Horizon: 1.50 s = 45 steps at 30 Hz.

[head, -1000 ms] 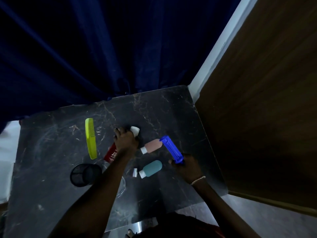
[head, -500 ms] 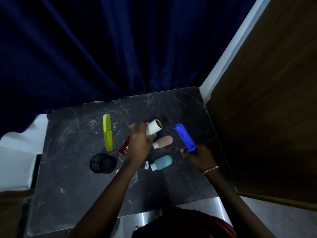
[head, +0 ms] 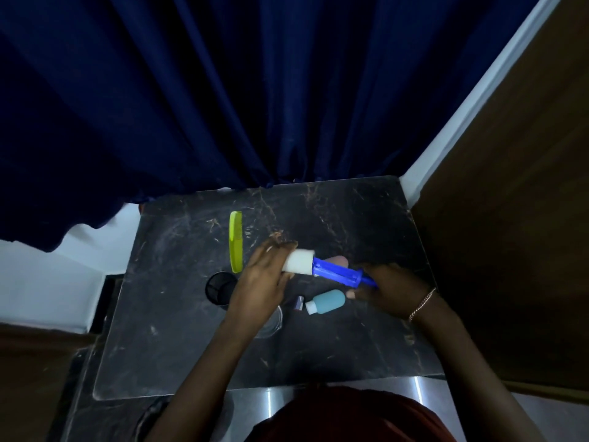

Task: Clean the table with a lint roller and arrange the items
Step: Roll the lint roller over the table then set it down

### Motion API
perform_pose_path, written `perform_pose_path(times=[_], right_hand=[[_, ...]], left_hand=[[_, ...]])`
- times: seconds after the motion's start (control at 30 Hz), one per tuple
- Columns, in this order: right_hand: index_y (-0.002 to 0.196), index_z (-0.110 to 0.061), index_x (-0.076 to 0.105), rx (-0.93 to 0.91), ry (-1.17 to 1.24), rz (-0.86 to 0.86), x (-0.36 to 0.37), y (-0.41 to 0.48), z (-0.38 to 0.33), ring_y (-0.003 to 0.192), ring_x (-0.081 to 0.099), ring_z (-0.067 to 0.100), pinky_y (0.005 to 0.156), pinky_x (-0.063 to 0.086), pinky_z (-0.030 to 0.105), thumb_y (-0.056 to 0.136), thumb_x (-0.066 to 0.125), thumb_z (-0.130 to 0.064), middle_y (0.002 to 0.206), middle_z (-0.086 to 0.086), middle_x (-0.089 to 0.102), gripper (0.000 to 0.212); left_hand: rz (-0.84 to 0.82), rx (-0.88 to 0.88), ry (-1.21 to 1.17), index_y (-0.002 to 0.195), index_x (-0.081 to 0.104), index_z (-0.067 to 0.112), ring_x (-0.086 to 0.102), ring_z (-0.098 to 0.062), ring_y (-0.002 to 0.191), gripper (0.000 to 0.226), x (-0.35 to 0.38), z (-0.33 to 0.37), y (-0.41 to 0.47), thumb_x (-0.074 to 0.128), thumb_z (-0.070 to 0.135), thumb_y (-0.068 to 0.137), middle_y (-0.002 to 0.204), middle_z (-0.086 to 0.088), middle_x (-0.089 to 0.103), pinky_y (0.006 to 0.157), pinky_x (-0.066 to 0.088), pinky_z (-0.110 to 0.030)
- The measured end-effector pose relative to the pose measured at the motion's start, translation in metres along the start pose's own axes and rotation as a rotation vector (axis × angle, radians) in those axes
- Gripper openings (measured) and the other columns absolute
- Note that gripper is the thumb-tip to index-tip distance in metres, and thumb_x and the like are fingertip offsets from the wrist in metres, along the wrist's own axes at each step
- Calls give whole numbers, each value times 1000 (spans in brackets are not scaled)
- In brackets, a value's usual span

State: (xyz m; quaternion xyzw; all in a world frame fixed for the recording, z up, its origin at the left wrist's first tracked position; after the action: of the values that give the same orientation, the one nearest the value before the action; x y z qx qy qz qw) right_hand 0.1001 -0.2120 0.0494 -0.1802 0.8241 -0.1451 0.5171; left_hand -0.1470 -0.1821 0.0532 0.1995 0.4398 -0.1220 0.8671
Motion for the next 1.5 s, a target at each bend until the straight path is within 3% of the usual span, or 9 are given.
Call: perform_pose_path(times=[0.33, 0.5, 0.73, 0.87, 1.0, 1.23, 1.3, 1.4, 1.5], right_hand=[[124, -27, 61, -88, 53, -73, 3, 12, -45, 104, 66, 17, 89, 50, 26, 77, 78, -45, 118, -5, 69, 53], [129, -20, 59, -89, 41, -83, 15, 15, -54, 117, 61, 20, 103, 49, 37, 77, 77, -46, 132, -2, 61, 60], [131, -16, 59, -82, 86, -15, 19, 19, -56, 114, 63, 20, 89, 43, 22, 79, 78, -43, 132, 0, 60, 62], [104, -20, 72, -74, 183, 0, 14, 12, -47, 80, 64, -3, 76, 47, 22, 79, 77, -48, 86, -18, 67, 38], [86, -10, 72, -33, 274, -108, 13, 8, -23, 50, 58, 2, 54, 47, 19, 95, 57, -48, 61, 0, 64, 42], [110, -5, 66, -29, 102, -64, 17, 36, -11, 101, 65, 28, 91, 50, 35, 103, 48, -27, 109, 13, 68, 30], [104, -6, 69, -47, 215, -25, 13, 44, -5, 90, 69, 18, 81, 52, 29, 101, 51, -22, 95, 4, 73, 24], [84, -5, 70, 41, 560, -58, 13, 60, 10, 42, 54, -4, 47, 39, 10, 102, 48, -14, 49, -9, 60, 30], [84, 5, 65, 118, 689, -63, 18, 80, 29, 41, 39, 5, 42, 31, 15, 103, 46, -15, 54, 1, 48, 33]], left_hand=[[-115, 129, 34, 141, 63, 11, 46, -33, 148, 61, -6, 33, -9, 79, 0, 84, 143, -2, 65, 122, 39, -42], [-172, 159, 77, 142, 63, 9, 50, -34, 145, 61, -7, 33, -13, 80, 1, 84, 143, -6, 66, 121, 44, -47], [-214, 176, 68, 140, 62, 11, 51, -28, 141, 59, -3, 26, -5, 79, 4, 85, 141, -5, 65, 117, 46, -46], [-220, 158, 48, 140, 62, 13, 51, -26, 141, 57, 2, 21, -1, 78, 5, 85, 140, -1, 64, 115, 46, -48], [-232, 93, 15, 142, 62, 15, 47, -24, 144, 59, 10, 13, 5, 77, 4, 86, 143, 0, 60, 117, 43, -47], [-316, 90, 74, 145, 59, 20, 38, -27, 151, 63, 30, 11, 36, 77, 5, 87, 145, -2, 57, 120, 42, -50], [-330, 85, 79, 146, 59, 17, 40, -30, 149, 62, 34, 8, 47, 75, 3, 87, 143, -5, 57, 118, 42, -51], [-344, 96, 107, 146, 59, 13, 35, -37, 152, 62, 43, 5, 64, 75, -1, 87, 149, -13, 54, 122, 37, -54], [-351, 72, 163, 160, 39, 26, 10, -37, 162, 83, 53, 0, 80, 73, 1, 88, 170, -12, 28, 128, 30, -52]])
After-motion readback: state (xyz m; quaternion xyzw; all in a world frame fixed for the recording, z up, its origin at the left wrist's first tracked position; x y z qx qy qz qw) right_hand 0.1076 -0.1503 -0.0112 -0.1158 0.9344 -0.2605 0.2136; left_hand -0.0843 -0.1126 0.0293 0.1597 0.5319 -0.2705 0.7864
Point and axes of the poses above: each hand's wrist, its own y-axis towards the middle knuckle, its own x-axis out of the palm, z = x × y, the point moved 5 cm from there along y, towards the middle knuckle
